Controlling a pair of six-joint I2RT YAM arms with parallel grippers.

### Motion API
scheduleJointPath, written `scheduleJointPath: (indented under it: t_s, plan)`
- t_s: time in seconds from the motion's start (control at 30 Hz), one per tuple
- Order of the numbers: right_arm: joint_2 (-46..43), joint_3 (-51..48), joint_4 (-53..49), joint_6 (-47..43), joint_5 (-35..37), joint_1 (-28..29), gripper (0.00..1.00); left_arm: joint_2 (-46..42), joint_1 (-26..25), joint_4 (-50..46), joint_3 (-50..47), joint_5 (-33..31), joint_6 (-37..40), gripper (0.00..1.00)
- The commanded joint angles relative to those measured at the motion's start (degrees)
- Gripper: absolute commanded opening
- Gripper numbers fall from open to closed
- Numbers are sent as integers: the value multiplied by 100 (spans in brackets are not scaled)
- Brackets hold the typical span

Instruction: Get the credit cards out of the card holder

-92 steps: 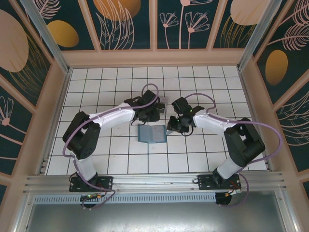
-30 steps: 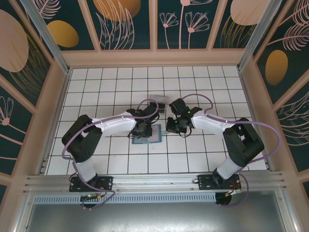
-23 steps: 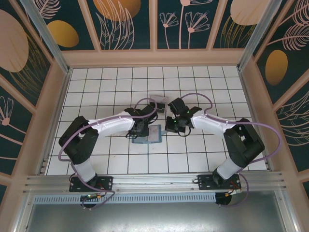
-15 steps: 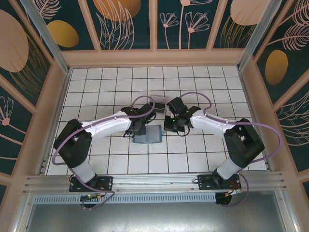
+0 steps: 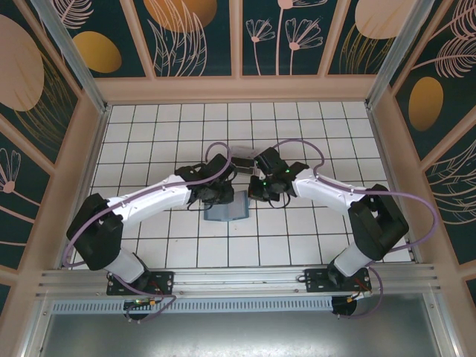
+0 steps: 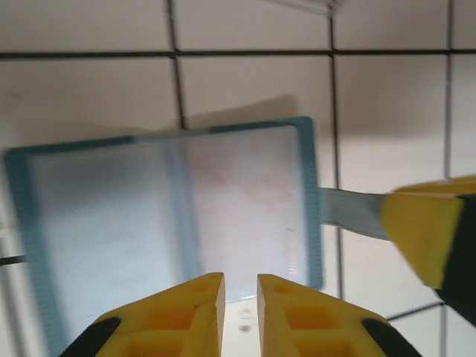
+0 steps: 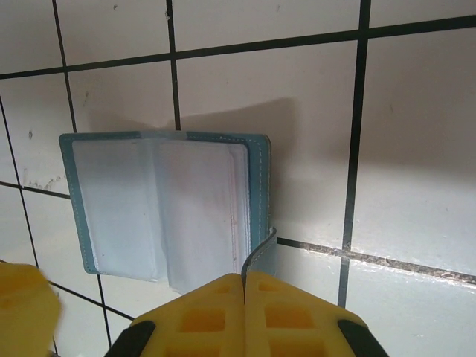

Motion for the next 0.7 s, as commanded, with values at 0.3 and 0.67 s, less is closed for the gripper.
scheduleJointPath:
  t_s: [0.3,0.67]
  plan:
    - [-266,-149,-740,364,1088,50,24,647,-4,1953,-536,1646,-718,14]
    - [-472,-217,-806,452,1255,-87,35,1330,0,1620,-220,1422,-507,15]
